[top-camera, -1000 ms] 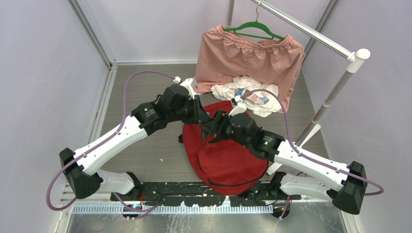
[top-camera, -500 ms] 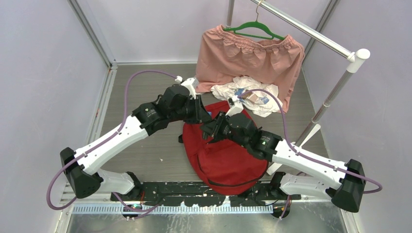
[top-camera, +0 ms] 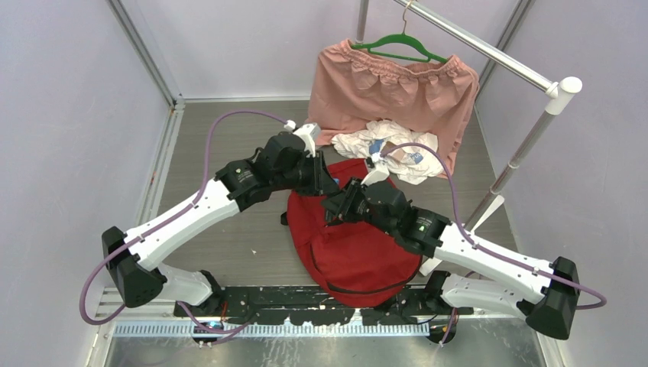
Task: Pack the student bag
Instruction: Pick up the stationery from the center of the board, then place the stationery in the student bag.
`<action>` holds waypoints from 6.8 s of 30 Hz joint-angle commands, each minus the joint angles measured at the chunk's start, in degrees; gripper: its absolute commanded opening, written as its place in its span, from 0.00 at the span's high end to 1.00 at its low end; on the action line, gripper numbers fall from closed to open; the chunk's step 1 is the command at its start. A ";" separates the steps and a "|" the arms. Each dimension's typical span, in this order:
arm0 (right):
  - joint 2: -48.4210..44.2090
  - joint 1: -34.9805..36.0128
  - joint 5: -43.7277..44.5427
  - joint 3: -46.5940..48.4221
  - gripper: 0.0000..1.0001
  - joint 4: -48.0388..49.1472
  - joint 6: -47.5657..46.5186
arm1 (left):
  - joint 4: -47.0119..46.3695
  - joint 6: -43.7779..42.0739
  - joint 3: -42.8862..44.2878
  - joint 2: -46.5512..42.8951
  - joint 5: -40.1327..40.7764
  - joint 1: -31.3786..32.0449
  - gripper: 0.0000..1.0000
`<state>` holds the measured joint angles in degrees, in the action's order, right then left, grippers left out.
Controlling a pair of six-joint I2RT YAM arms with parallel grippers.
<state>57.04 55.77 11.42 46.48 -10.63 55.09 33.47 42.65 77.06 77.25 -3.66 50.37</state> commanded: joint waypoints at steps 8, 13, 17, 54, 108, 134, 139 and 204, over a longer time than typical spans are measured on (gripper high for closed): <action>-14.67 -0.64 6.38 -4.66 0.99 -11.85 2.01 | -0.80 -6.56 0.33 -3.29 5.65 0.78 1.00; -22.71 -0.66 9.41 -5.83 0.99 -23.30 3.37 | -3.39 -9.95 -1.50 -3.95 4.11 0.93 0.91; -26.32 -0.63 11.02 -5.80 0.99 -29.49 5.36 | -2.79 -12.77 -1.71 -2.89 5.06 1.78 0.83; -19.96 -6.00 14.49 -3.27 0.99 -28.93 19.69 | 4.25 -30.84 1.46 7.56 15.14 17.85 0.33; -13.35 -6.03 4.13 -9.45 0.99 -19.82 16.24 | 6.24 -29.26 11.47 24.05 25.55 19.86 0.36; -15.72 -7.78 11.27 -5.42 0.99 -25.12 9.00 | 1.23 -29.31 8.03 19.45 22.22 16.27 0.56; -19.05 -7.84 12.67 -5.78 0.99 -28.06 10.51 | -0.29 -29.12 4.93 14.92 23.01 15.64 0.48; -0.58 -12.27 2.23 -11.15 0.29 6.98 13.61 | -6.21 -21.97 -3.58 0.02 -0.87 6.61 1.00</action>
<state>55.29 43.16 13.45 32.82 -7.11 69.65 31.20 19.42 73.34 81.41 -1.37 57.12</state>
